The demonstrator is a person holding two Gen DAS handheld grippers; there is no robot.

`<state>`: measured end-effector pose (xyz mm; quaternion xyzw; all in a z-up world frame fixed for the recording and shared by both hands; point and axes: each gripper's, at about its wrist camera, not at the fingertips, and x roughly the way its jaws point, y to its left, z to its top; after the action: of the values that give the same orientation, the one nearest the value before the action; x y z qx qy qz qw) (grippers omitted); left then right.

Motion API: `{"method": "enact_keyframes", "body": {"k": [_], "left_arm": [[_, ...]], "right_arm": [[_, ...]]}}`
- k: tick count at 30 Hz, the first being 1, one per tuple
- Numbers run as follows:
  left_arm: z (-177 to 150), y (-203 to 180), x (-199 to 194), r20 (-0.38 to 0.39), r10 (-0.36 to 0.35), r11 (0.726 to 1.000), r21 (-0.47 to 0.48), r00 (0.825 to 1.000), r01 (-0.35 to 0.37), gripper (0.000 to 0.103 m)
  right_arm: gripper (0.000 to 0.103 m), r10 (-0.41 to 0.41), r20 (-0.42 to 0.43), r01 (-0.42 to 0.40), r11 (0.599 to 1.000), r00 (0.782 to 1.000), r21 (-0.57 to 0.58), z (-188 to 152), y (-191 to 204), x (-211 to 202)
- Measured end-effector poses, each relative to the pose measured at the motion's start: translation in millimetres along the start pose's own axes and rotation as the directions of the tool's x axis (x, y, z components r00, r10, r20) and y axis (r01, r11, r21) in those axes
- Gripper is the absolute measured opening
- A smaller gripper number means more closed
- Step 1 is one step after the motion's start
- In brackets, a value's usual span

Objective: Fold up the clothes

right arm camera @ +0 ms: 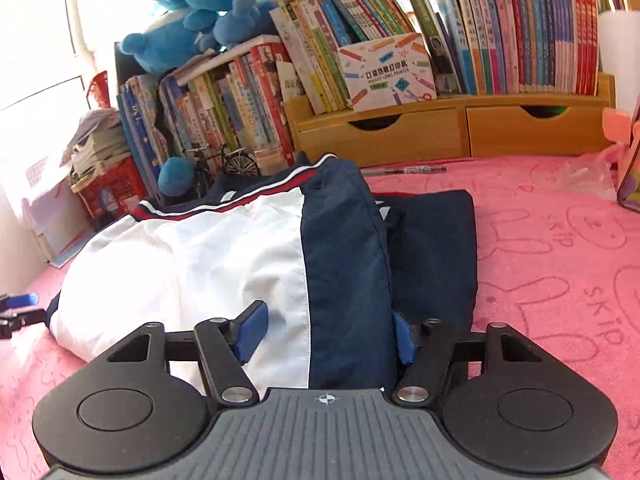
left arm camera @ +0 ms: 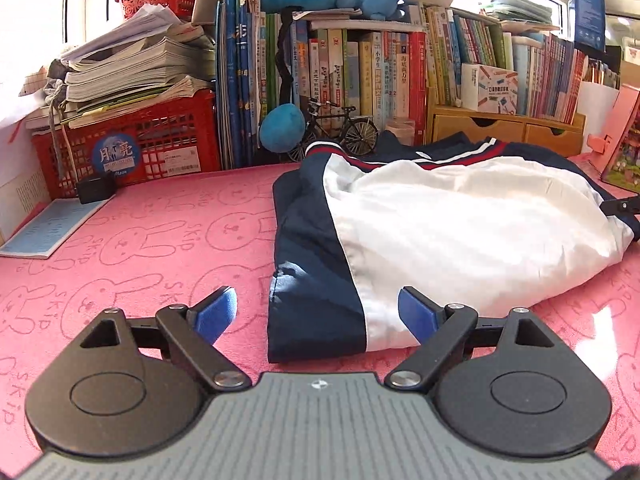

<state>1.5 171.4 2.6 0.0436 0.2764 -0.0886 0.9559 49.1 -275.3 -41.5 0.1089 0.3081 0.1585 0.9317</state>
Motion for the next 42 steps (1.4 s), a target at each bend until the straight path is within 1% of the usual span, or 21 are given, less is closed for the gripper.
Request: {"method": "enact_keyframes", "body": {"k": [3, 5, 7, 9, 11, 12, 13, 14, 16, 18, 20, 21, 24, 25, 26, 27, 28, 31, 34, 37, 42], "left_arm": [[-3, -4, 15, -0.048, 0.014, 1.000, -0.020, 0.999, -0.015, 0.089], [-4, -4, 27, -0.107, 0.061, 0.997, -0.033, 0.992, -0.065, 0.091], [-4, 1, 27, -0.101, 0.084, 0.993, -0.069, 0.991, -0.091, 0.091], [-5, 1, 21, -0.074, 0.162, 0.985, -0.040, 0.984, -0.166, 0.090], [-5, 0, 14, -0.041, 0.238, 0.971, -0.010, 0.970, -0.239, 0.089], [-4, -6, 7, 0.001, 0.266, 0.964, 0.022, 0.964, -0.265, 0.089], [-2, -15, 0, 0.048, 0.275, 0.959, 0.058, 0.960, -0.277, 0.089], [1, -25, -6, 0.101, 0.259, 0.958, 0.104, 0.961, -0.269, 0.089], [9, -48, -16, 0.177, 0.190, 0.955, 0.196, 0.966, -0.224, 0.090], [24, -73, -13, 0.190, 0.068, 0.952, 0.280, 0.979, -0.121, 0.091], [43, -94, 2, 0.175, -0.020, 0.940, 0.340, 0.984, -0.041, 0.091], [54, -103, 14, 0.166, -0.042, 0.929, 0.369, 0.985, -0.022, 0.091], [80, -128, 68, 0.100, -0.055, 0.904, 0.427, 0.994, 0.007, 0.090], [86, -130, 87, 0.059, -0.058, 0.903, 0.429, 0.997, 0.027, 0.085], [93, -133, 107, 0.013, -0.060, 0.902, 0.430, 0.998, 0.048, 0.074], [97, -138, 132, -0.052, -0.057, 0.902, 0.425, 0.997, 0.074, 0.068], [101, -141, 149, -0.088, -0.048, 0.908, 0.412, 0.995, 0.080, 0.067], [113, -135, 188, -0.133, -0.029, 0.954, 0.291, 0.991, 0.067, 0.065], [131, -129, 210, -0.149, -0.031, 0.976, 0.207, 0.988, 0.062, 0.064], [139, -133, 227, -0.143, -0.018, 0.974, 0.221, 0.990, 0.049, 0.066], [143, -135, 242, -0.124, -0.018, 0.976, 0.213, 0.992, 0.044, 0.078]], "right_arm": [[0.023, -0.063, -0.011, 0.063, 0.998, 0.998, -0.003, -4, 4, -3], [0.016, -0.119, -0.007, 0.119, 0.993, 0.993, -0.022, -8, 7, -9], [0.015, -0.170, -0.004, 0.170, 0.985, 0.985, -0.036, -13, 8, -17], [0.009, -0.218, -0.002, 0.217, 0.975, 0.976, -0.048, -20, 6, -26], [0.009, -0.258, -0.001, 0.257, 0.964, 0.966, -0.068, -25, 8, -34], [0.011, -0.284, 0.006, 0.283, 0.954, 0.959, -0.094, -27, 13, -37], [0.013, -0.318, 0.026, 0.318, 0.938, 0.948, -0.135, -28, 21, -40], [0.019, -0.349, 0.050, 0.353, 0.919, 0.936, -0.177, -29, 29, -43], [0.035, -0.384, 0.130, 0.405, 0.872, 0.914, -0.276, -30, 51, -47], [0.071, -0.352, 0.179, 0.393, 0.857, 0.919, -0.333, -30, 69, -48], [0.083, -0.313, 0.223, 0.376, 0.858, 0.923, -0.350, -29, 85, -44], [0.087, -0.302, 0.232, 0.367, 0.868, 0.925, -0.335, -28, 89, -42], [0.093, -0.242, 0.195, 0.282, 0.934, 0.951, -0.218, -23, 87, -33], [0.093, -0.216, 0.173, 0.245, 0.956, 0.961, -0.162, -21, 82, -32], [0.093, -0.189, 0.155, 0.207, 0.973, 0.970, -0.106, -19, 78, -30], [0.095, -0.158, 0.160, 0.170, 0.983, 0.974, -0.063, -19, 73, -31], [0.096, -0.130, 0.166, 0.136, 0.990, 0.977, -0.023, -19, 69, -31], [0.101, -0.138, 0.185, 0.143, 0.990, 0.973, -0.013, -21, 65, -27], [0.103, -0.141, 0.158, 0.148, 0.988, 0.977, -0.036, -24, 65, -17], [0.103, -0.134, 0.116, 0.141, 0.989, 0.984, -0.053, -27, 65, -8], [0.103, -0.129, 0.058, 0.132, 0.990, 0.990, -0.048, -27, 61, 3]]}}
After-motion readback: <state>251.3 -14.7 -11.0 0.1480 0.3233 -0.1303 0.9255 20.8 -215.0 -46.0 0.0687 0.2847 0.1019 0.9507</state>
